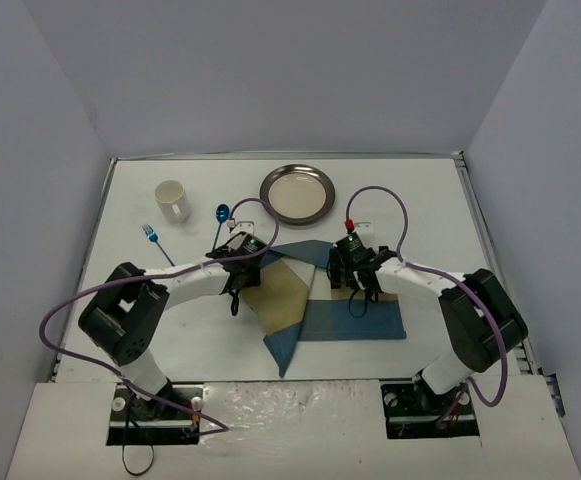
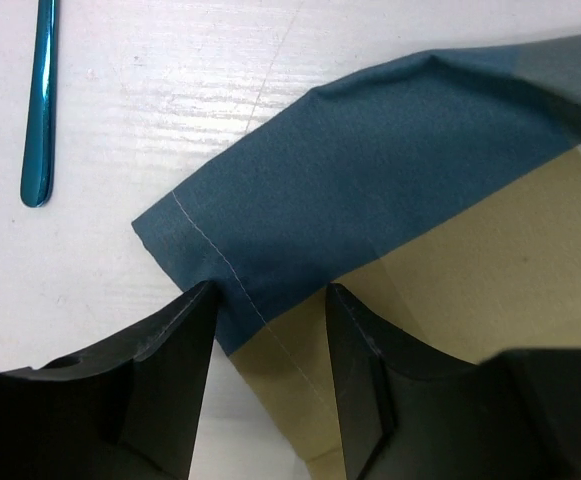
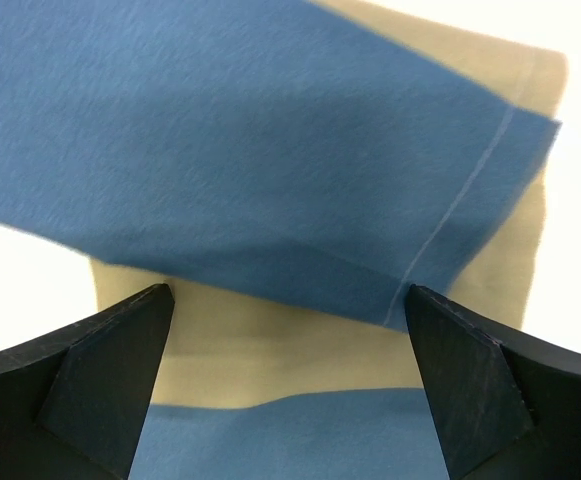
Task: Set the dinner table for one person
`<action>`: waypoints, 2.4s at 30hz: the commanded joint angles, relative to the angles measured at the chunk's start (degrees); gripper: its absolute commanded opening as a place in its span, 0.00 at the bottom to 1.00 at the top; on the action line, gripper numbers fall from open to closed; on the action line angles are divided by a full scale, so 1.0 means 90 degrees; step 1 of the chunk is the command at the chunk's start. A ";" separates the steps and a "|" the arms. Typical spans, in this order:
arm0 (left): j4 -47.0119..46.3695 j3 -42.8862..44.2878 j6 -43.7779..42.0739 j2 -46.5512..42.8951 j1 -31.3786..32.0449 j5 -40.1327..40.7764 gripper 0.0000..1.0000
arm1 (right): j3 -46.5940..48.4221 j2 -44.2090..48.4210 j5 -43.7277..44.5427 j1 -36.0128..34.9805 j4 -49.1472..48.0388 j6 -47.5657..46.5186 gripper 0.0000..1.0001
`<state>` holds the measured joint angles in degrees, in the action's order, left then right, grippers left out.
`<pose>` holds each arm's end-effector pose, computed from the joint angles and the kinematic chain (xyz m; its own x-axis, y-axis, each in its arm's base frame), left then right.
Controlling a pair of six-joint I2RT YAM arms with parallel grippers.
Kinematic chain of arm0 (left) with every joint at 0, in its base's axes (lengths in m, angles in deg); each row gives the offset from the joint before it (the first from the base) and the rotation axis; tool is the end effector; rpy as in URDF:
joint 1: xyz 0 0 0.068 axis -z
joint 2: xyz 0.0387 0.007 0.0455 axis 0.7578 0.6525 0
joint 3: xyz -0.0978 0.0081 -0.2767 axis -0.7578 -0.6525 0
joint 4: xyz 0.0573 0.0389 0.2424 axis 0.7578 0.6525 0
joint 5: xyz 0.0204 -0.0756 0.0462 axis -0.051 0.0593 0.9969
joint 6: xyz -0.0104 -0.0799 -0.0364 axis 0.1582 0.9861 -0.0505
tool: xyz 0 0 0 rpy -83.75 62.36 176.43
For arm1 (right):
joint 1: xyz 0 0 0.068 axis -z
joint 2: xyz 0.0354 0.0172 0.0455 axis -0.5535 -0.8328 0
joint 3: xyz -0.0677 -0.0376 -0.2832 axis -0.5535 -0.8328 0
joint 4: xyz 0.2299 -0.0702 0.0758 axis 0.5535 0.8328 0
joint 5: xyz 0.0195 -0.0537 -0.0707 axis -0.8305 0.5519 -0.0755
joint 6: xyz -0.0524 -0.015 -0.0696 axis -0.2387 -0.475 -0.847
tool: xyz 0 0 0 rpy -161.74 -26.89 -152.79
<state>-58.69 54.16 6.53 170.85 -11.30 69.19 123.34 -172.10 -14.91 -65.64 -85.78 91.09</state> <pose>0.2889 -0.1924 0.1628 -0.7612 -0.1335 -0.6347 -0.0488 0.9876 -0.1492 0.2865 0.1522 0.1637 -0.7220 0.0187 -0.6917 -0.0475 0.9959 0.0765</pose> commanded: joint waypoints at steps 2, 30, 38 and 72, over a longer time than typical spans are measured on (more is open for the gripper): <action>-0.0040 0.0306 0.0069 0.0227 -0.0187 0.0021 0.41 | 0.0402 0.0083 0.0801 -0.0015 -0.0128 0.0164 0.93; 0.0640 0.1389 -0.0565 0.0790 -0.0583 0.0746 0.19 | 0.2598 -0.1162 0.0612 0.1242 -0.0155 -0.0430 0.14; 0.0524 0.2044 -0.1096 0.1063 -0.0691 0.1377 0.18 | 0.3729 -0.2030 0.0311 0.1406 -0.0148 -0.0562 0.34; 0.0531 0.0899 -0.0347 -0.0113 0.0410 -0.0817 0.67 | -0.0708 0.0447 -0.2563 0.1415 -0.1940 0.1086 0.89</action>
<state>-52.44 60.97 0.34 169.49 -8.75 66.30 118.38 -170.24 -38.69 -53.41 -101.55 96.47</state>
